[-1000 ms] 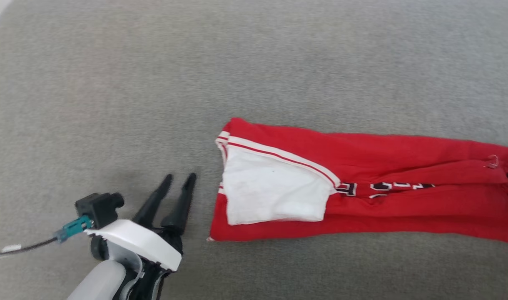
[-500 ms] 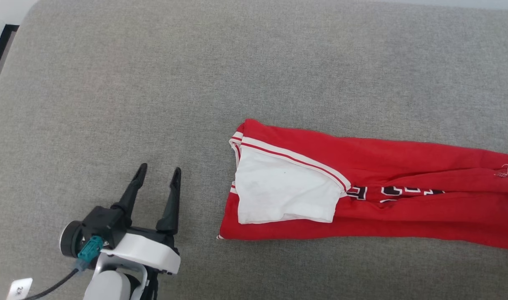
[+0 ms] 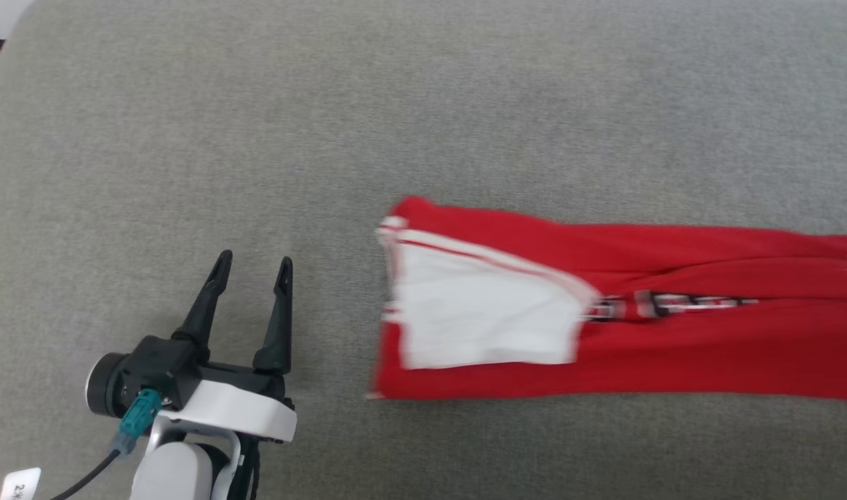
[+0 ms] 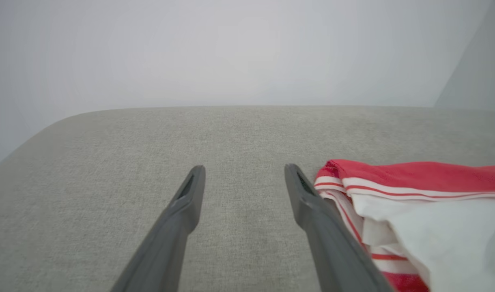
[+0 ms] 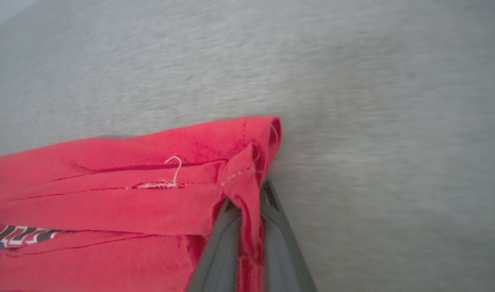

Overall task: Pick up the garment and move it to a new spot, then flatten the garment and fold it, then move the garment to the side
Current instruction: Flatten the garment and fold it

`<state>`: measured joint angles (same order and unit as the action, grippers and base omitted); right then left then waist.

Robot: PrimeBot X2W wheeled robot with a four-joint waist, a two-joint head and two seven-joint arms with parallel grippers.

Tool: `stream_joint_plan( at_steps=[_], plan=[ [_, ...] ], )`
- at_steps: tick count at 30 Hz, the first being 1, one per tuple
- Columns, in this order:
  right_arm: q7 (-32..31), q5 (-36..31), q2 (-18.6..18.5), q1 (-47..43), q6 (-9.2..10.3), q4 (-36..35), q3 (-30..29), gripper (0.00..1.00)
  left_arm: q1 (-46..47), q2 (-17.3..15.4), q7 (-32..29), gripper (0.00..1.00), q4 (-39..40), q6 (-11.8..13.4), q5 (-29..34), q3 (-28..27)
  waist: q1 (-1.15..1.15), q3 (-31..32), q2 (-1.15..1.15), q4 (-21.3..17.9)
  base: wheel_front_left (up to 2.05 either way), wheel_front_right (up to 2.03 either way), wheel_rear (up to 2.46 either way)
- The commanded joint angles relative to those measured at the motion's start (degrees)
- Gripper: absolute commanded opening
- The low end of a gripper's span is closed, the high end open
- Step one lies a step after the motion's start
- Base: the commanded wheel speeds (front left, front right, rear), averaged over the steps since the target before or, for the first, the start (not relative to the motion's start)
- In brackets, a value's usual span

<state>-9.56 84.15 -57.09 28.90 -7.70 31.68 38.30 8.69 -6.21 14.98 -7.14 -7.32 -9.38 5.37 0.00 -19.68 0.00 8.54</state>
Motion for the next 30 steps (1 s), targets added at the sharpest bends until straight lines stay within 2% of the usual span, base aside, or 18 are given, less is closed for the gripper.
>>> stream_joint_plan(
  at_steps=[1,11,16,23,30],
  plan=[
    [0.9,0.4,-2.3,-0.4,0.37,1.7,-1.1,0.00,0.3,-0.2,0.3,1.00,0.6,-0.2,-0.3,0.2,0.00,-0.1,0.00,-0.5,0.00,0.00,0.00],
    [3.0,1.2,-10.4,-1.3,0.23,8.4,-5.2,0.00,0.7,-1.3,0.3,1.00,2.9,-0.2,-0.3,0.3,0.00,0.0,0.00,-2.3,0.00,0.00,0.00],
    [2.7,0.0,-10.1,-0.7,0.22,9.2,-5.0,0.00,0.9,-1.8,0.3,1.00,3.0,-0.2,-0.8,0.1,0.00,0.6,0.00,-2.7,0.00,0.00,0.00],
    [0.6,-4.9,-9.1,-0.7,0.21,-1.1,-1.5,0.00,-0.2,-1.6,0.3,1.00,1.9,-0.2,-2.6,0.8,0.00,1.6,0.00,-3.6,0.00,0.00,0.00],
    [-2.7,-11.8,-8.2,1.7,0.22,-18.0,0.5,0.00,-0.6,-1.3,0.3,1.00,2.1,-0.2,-2.1,-0.1,0.00,1.9,0.00,-4.4,0.00,0.00,0.00]
  ],
)
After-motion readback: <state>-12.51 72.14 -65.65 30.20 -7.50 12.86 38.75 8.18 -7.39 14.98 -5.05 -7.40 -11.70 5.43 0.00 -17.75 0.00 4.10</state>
